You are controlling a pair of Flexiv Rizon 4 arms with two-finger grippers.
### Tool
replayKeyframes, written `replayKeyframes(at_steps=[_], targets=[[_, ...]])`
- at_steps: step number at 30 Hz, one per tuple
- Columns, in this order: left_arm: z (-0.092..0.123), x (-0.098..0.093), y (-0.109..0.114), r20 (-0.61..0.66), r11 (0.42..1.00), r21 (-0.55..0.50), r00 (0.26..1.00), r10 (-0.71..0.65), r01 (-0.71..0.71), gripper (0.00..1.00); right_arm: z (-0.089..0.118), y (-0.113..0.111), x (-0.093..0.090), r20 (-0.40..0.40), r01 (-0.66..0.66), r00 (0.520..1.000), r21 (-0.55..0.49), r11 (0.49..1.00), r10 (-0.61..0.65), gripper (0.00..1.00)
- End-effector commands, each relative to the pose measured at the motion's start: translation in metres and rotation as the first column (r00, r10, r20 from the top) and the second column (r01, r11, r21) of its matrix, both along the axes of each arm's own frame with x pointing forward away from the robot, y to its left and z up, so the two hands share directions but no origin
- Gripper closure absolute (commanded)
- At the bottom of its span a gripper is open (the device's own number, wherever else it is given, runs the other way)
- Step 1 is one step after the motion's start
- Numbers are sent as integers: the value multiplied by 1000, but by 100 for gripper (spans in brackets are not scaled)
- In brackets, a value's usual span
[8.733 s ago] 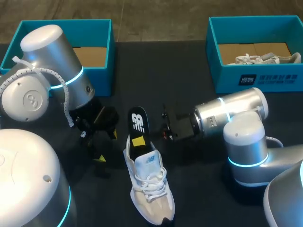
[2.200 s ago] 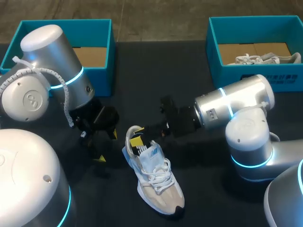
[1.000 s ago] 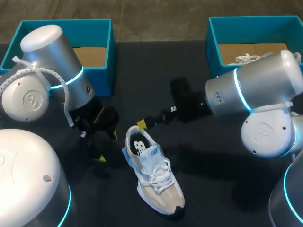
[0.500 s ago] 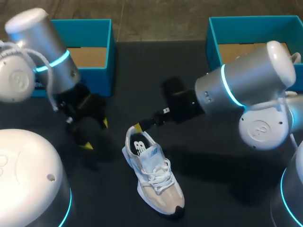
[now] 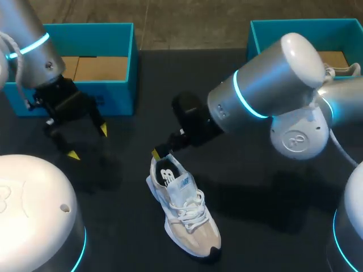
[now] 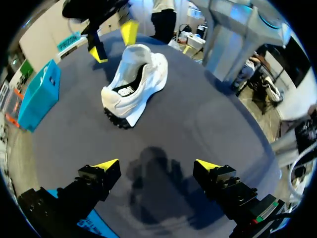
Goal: Take the shoe out of the shoebox, open the shoe tongue, remove and reinsert the insole, then place the shoe into the shoebox
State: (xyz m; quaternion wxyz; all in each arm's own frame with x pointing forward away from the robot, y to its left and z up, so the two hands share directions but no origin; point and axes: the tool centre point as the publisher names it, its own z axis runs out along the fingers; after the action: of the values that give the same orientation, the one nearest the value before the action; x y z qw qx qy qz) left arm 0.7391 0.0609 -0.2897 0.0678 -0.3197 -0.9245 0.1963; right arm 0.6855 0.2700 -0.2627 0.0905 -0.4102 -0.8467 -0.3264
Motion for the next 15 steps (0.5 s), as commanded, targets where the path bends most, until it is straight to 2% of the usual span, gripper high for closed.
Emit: replayKeyframes(at_steps=[1, 2, 4, 5, 15], targets=[[13, 6, 14, -16, 1000, -15, 1000, -19, 19, 0, -7, 9, -4, 121, 160, 983, -182, 970, -139, 88], [12, 8, 16, 0, 1000, -15, 1000, -19, 19, 0, -9, 9, -5, 118, 170, 982, -184, 968, -150, 100], [12, 8, 16, 0, 1000, -15, 1000, -19, 19, 0, -15, 9, -7, 104, 241, 969, -217, 946, -223, 100], [12, 8, 16, 0, 1000, -15, 1000, -19, 19, 0, -19, 9, -9, 90, 271, 962, -186, 945, -258, 100], [12, 8, 16, 0, 1000, -15, 1000, -19, 19, 0, -19, 9, -9, 90, 271, 962, -186, 945, -258, 100]])
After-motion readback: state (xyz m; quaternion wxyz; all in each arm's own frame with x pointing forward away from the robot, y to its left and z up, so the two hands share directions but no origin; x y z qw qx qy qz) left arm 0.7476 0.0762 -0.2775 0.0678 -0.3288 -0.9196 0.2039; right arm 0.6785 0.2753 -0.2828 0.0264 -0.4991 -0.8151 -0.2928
